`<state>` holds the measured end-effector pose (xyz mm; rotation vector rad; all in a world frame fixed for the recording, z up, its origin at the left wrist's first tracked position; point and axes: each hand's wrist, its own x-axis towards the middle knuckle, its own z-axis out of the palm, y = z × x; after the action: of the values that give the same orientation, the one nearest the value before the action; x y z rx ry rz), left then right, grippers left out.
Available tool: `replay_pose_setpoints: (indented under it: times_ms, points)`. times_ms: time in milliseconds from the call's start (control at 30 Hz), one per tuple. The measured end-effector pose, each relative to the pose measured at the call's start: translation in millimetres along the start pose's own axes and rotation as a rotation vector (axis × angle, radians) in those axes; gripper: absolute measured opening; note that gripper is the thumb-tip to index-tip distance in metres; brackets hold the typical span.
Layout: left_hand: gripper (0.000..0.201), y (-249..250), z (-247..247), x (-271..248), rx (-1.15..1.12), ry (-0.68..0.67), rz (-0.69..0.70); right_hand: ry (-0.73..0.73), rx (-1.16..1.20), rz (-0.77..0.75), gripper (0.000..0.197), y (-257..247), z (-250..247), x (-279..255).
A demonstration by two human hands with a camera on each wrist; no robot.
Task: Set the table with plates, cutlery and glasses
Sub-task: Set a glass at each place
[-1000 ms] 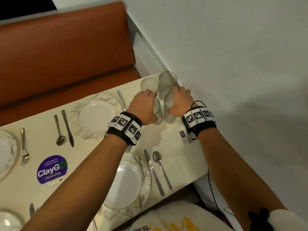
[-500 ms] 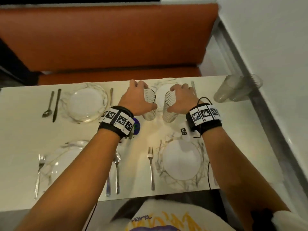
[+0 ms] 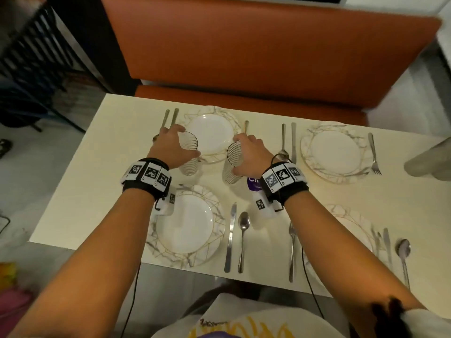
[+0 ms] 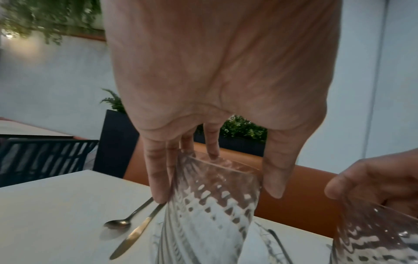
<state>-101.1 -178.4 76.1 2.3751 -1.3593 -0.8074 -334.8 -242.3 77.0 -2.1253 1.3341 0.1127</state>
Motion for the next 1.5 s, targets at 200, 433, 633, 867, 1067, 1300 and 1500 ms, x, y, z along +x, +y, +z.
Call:
replay_pose_setpoints:
  times_ms: [200,433,633,867,1067,1300,1500]
  points:
    - [0.085,-26.2,-1.8,8.0,-0.035,0.010,-0.019,-0.085,-0.091,-0.037,0.095,-17.7,19.4,10.1]
    - [0.082,-41.7,2.5,11.1,-0.051,0.021,-0.033,-0.131,-0.202,-0.088,0.094,-19.7,31.0,12.9]
    - [0.083,-46.2,2.2,11.8,-0.072,0.035,-0.046,-0.191,-0.260,-0.101,0.095,-19.5,35.8,11.6]
    - [0.087,-47.5,3.6,12.3,-0.061,0.013,-0.055,-0.255,-0.283,-0.092,0.091,-18.8,39.7,8.2]
    - [0.104,-44.2,2.3,9.8,0.083,0.013,-0.066,-0.291,-0.230,-0.096,0.109,-15.6,38.4,5.5]
    - [0.096,-8.6,-13.2,4.1,0.147,0.110,0.050,-0.180,-0.010,-0.084,0.103,1.4,2.7,-9.1]
    - [0.056,86.8,21.0,-1.2,0.053,0.067,0.298,0.077,0.172,-0.019,0.061,63.7,-44.6,-47.4]
